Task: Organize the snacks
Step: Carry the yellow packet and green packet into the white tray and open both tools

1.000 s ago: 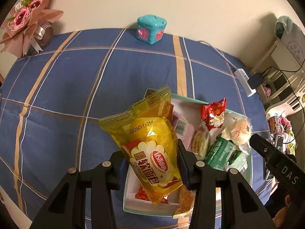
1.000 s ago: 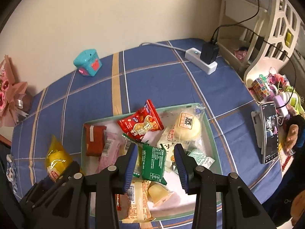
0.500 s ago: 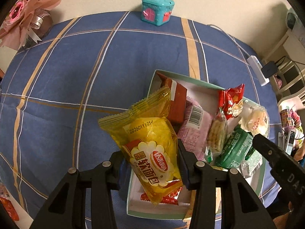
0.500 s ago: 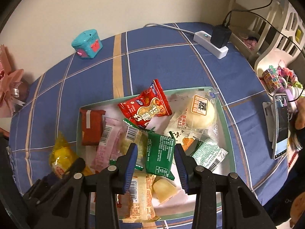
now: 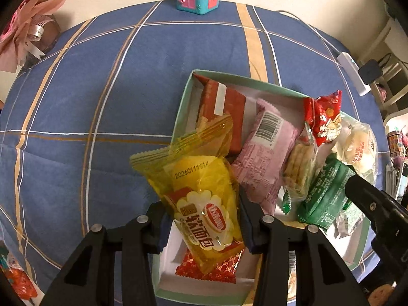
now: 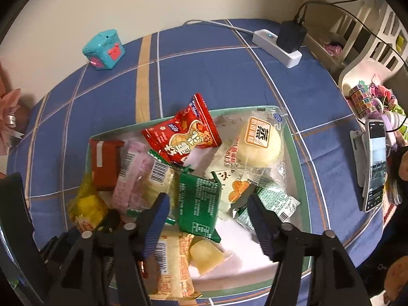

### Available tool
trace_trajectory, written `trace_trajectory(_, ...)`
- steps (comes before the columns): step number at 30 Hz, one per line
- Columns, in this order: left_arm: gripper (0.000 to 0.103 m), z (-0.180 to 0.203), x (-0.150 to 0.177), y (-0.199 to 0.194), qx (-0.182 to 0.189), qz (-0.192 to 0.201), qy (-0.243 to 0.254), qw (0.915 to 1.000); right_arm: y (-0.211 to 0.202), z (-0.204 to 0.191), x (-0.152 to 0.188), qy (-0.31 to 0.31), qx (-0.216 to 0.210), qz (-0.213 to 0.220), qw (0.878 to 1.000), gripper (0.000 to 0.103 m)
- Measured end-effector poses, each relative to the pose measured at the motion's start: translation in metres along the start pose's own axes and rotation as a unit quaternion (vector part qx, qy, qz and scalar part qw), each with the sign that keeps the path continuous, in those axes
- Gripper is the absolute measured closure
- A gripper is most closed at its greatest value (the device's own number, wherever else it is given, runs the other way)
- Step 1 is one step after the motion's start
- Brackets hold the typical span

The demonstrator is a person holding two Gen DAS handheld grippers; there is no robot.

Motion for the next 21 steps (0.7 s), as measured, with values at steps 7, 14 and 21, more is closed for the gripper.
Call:
trace_trajectory(7, 0.055, 0.001, 0.000, 0.013, -0.004, -0.010, 0.001, 0.9999, 0.005, 0.004, -0.001, 0.001, 0.001, -0.005, 1.000, 0.018)
trace_trajectory(14, 0.042, 0.001, -0.004, 0.014, 0.000, -0.011, 0.004, 0.9999, 0.006, 0.005, -0.004, -0.001, -0.001, -0.004, 1.000, 0.015)
trace_trajectory(21, 0.025, 0.013, -0.003, 0.006, 0.013, -0.010, 0.004, 0.9999, 0.006, 0.006, -0.004, -0.001, -0.001, -0.004, 1.000, 0.015)
Point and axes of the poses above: each gripper's, at about its wrist camera, not at the fingertips, and y roughly the way its jaws point, z to its right, x to its underside, the point moved 2 cm from there along y, roughly the way its jaws point, and after that the axes turned 10 degrees about y, right-handed, at the moved point
